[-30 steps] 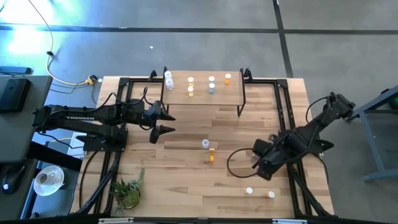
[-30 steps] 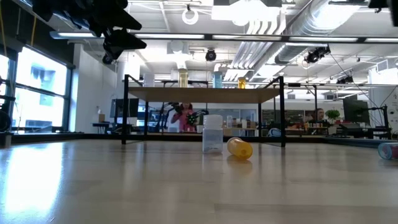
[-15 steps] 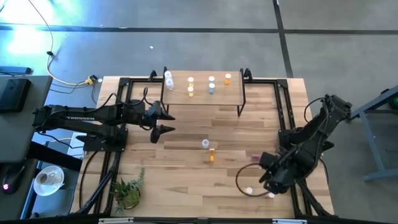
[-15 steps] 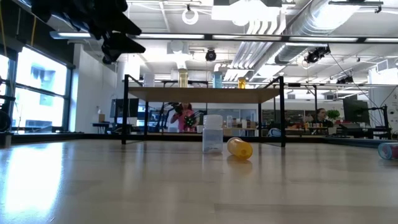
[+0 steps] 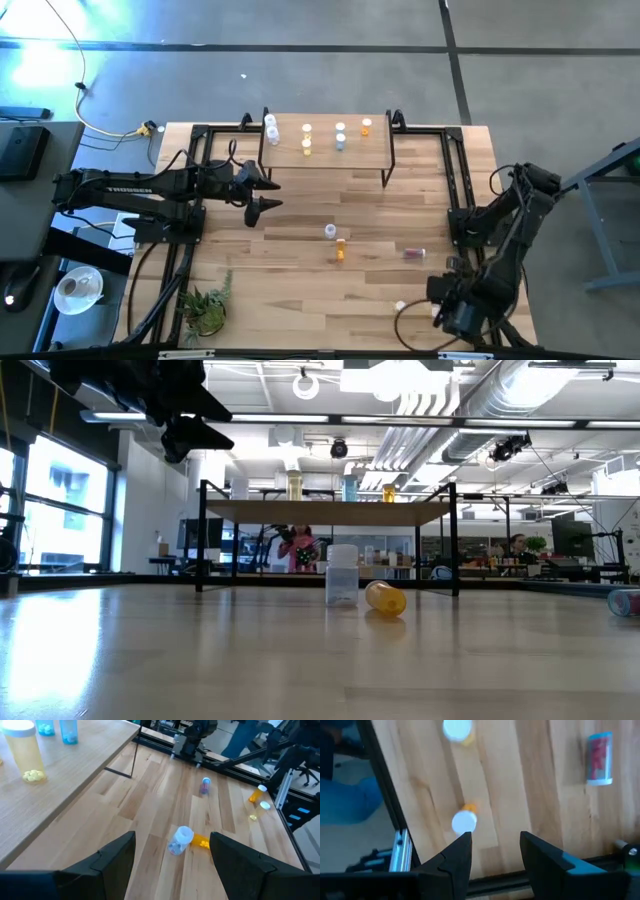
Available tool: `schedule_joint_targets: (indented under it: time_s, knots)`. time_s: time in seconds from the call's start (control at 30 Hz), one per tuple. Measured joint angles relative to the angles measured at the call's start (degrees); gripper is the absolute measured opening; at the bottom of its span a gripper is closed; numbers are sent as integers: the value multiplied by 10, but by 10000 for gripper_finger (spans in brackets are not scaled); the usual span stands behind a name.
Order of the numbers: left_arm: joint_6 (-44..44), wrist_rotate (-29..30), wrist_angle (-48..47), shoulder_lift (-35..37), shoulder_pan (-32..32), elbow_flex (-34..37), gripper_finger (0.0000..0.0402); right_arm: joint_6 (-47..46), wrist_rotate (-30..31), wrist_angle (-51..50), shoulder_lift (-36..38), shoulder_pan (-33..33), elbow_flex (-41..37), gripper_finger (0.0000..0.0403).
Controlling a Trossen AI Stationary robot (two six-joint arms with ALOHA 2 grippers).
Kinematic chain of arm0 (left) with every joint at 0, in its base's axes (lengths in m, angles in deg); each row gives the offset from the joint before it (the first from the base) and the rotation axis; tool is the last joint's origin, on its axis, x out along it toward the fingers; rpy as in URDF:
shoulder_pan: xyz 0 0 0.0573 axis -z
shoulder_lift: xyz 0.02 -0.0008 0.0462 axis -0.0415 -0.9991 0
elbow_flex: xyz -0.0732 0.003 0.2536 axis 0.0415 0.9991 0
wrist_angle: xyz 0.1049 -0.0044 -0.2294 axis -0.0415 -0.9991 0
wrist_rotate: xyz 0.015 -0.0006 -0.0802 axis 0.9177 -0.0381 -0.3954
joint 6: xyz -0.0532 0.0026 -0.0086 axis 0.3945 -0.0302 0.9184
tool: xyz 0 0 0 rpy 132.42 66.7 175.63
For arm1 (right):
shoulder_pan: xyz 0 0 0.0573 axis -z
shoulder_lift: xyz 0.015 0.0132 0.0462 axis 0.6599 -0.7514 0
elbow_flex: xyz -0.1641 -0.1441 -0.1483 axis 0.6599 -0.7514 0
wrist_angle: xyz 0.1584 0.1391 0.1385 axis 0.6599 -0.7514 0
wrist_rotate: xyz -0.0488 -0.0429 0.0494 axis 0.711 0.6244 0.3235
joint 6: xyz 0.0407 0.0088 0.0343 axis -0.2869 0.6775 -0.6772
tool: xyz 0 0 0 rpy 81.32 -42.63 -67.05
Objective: Pick and place medicine bottles onto shelf by color
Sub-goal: Put the bottom orange pill bottle on the shelf aligned with the other orange pill bottle
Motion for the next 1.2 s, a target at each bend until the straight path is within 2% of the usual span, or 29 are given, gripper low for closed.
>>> schedule_joint_targets:
  time_s: [0.1, 0.3, 0.57, 0.83, 1.2]
  knots:
    - [0, 0, 0, 0, 0, 0, 243, -26, 3, 5, -3, -18, 0, 158]
    - [0, 0, -1, 0, 0, 0, 243, -76, 63, 28, -3, -49, 0, 158]
    - [0, 0, -2, 0, 0, 0, 243, -104, 93, 53, -18, -68, 0, 158]
    - [0, 0, -2, 0, 0, 0, 243, -103, 65, 96, -79, -68, 0, 158]
    - [0, 1, -2, 0, 0, 1, 243, -109, 60, 104, -114, -68, 0, 158]
